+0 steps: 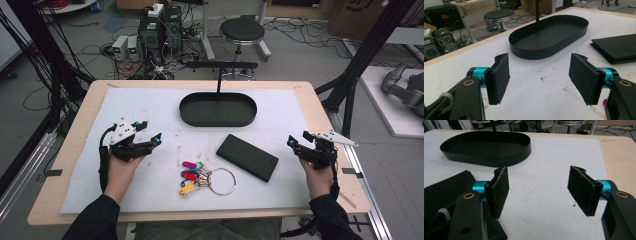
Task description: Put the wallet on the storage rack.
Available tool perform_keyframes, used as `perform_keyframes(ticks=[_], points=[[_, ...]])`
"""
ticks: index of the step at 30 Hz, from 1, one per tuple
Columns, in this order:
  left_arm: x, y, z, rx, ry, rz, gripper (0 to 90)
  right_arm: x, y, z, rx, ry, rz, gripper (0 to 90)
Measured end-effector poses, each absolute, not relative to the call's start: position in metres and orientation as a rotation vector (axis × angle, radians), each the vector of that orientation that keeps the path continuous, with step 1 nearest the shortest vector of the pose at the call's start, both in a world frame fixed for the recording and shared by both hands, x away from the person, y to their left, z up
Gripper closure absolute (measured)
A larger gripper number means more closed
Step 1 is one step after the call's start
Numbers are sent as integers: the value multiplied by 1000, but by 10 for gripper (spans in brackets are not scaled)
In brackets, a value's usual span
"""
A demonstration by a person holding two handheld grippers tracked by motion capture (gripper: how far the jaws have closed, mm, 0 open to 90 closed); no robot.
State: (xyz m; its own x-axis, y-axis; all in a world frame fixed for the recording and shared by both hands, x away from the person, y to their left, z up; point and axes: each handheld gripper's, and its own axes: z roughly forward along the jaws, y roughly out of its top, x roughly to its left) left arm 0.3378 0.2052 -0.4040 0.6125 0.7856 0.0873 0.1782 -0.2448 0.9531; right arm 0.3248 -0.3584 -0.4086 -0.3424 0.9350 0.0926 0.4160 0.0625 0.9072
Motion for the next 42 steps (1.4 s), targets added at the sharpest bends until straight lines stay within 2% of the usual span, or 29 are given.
perform_keyframes(ticks=[11,19,32,42], points=[[340,203,-405,1756,788,697,329,325,-364,-413,1368,1830,1252,328],[344,195,-406,1770,767,683,329,324,-358,-422,1358,1958,1231,361],[350,183,-408,1783,743,674,329,310,-325,-426,1052,2234,1225,365],[352,181,-408,1777,744,670,329,290,-318,-425,913,2327,1262,352]])
